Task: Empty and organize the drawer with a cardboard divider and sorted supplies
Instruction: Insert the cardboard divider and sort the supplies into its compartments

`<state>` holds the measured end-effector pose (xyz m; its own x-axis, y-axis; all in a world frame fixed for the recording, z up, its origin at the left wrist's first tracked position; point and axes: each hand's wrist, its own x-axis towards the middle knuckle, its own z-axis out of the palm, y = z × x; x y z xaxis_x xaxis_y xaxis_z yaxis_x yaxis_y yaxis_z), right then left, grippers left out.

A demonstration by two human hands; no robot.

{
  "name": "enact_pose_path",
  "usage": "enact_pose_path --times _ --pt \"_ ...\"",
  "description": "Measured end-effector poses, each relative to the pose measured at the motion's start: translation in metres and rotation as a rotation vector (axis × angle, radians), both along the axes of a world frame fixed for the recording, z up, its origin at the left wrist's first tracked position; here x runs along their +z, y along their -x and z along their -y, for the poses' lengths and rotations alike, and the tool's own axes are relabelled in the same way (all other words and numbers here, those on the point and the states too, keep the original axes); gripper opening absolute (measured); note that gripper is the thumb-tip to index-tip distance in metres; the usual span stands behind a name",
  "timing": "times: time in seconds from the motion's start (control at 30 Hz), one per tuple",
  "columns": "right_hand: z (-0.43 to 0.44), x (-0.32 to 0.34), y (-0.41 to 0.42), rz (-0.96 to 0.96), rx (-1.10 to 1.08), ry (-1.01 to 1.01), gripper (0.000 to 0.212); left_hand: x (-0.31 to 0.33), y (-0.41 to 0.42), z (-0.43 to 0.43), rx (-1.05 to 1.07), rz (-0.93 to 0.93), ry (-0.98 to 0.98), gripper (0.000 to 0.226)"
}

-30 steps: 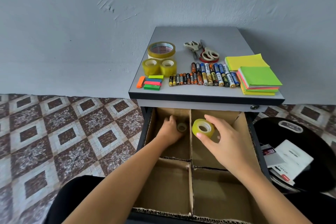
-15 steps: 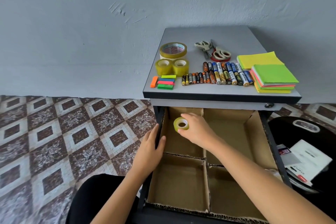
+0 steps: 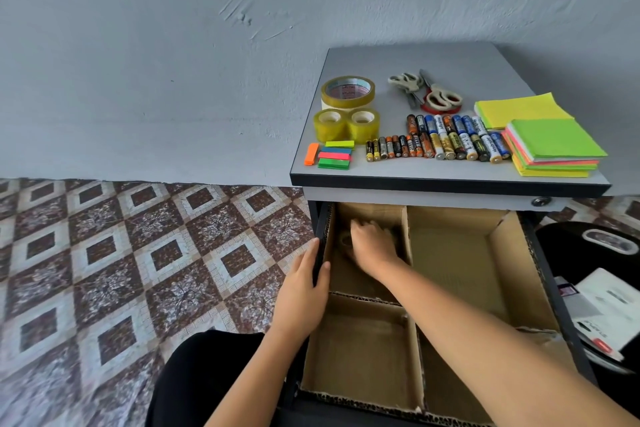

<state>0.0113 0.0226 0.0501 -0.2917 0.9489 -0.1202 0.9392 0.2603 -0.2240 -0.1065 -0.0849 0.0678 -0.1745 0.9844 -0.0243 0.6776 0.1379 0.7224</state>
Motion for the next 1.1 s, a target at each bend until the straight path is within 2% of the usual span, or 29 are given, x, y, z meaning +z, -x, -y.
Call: enact_pose_path --times 0.17,0.3,0.5,0.7,0.87,0.93,1.0,1.1 --pt "-0.001 0.001 -0.001 0.059 0.019 -0.016 0.044 0.000 0.000 0.000 -0.003 0.017 -0.007 0.051" --pt "0.000 0.002 -0.002 0.023 0.019 -0.001 0.050 0.000 0.000 0.000 -0.005 0.030 -0.003 0.052" --pt "0.007 0.016 -0.010 -0.207 -0.035 0.021 0.052 -0.002 -0.001 -0.001 -0.003 0.027 -0.003 0.051" --pt "0.030 0.055 -0.032 -0.401 0.024 0.032 0.039 0.001 0.002 -0.003 -0.004 -0.035 -0.031 0.051" --pt "0.038 0.118 -0.052 -0.557 0.070 -0.084 0.034 0.051 0.005 -0.026 0.145 -0.031 -0.388 0.041" --pt "0.031 0.144 -0.056 -0.601 0.073 -0.166 0.034 0.082 0.006 -0.047 0.138 -0.077 -0.509 0.039" --pt "0.018 0.163 -0.056 -0.609 0.065 -0.254 0.035 0.109 0.008 -0.075 0.091 -0.143 -0.529 0.041" --pt "-0.010 0.178 -0.052 -0.551 0.034 -0.315 0.043 0.135 0.012 -0.122 0.041 -0.213 -0.383 0.055"
